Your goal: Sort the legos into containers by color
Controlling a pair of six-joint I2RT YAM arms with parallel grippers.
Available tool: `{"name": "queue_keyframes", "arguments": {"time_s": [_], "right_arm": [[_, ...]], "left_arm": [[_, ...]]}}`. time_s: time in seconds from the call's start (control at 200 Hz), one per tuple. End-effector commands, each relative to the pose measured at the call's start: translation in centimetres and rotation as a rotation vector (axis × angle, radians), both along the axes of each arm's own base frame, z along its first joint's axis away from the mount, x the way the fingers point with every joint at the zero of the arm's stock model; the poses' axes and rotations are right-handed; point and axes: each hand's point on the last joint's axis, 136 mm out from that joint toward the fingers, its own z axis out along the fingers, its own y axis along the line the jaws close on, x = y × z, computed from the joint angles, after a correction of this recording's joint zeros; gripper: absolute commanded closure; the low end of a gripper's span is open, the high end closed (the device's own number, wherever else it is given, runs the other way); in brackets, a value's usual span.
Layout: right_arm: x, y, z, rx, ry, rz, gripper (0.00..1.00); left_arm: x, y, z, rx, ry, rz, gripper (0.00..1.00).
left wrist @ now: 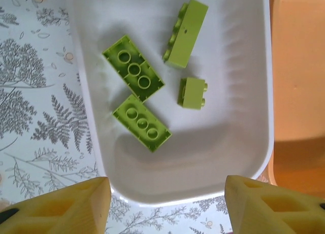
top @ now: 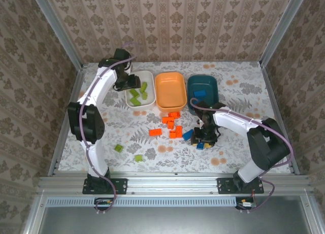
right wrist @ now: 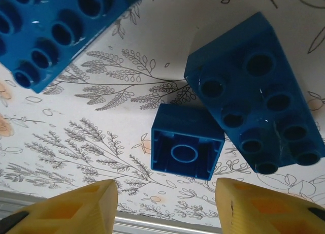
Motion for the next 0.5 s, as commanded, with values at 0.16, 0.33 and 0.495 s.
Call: {"name": "queue_keyframes", "arguments": {"time_s": [0.16,0.33,0.495], "right_arm": [[-0.8,-0.7,-1.3,-0.068,0.073,-0.01,0.45],[-0.2,-0.8,-2.0,-0.095,0.074,0.004,0.44],[0.7,-0.5,-2.8,-0.114,0.076,0.011,0.45]], "left_arm": [[-2.1,0.8,1.7,-0.009,-0.055,0.043,0.38],[-2.8,1.0,1.9,-0.021,-0.056,0.055,0.38],[-3.6,1.1,2.0,-0.023,-0.051,0.056,0.38]]}}
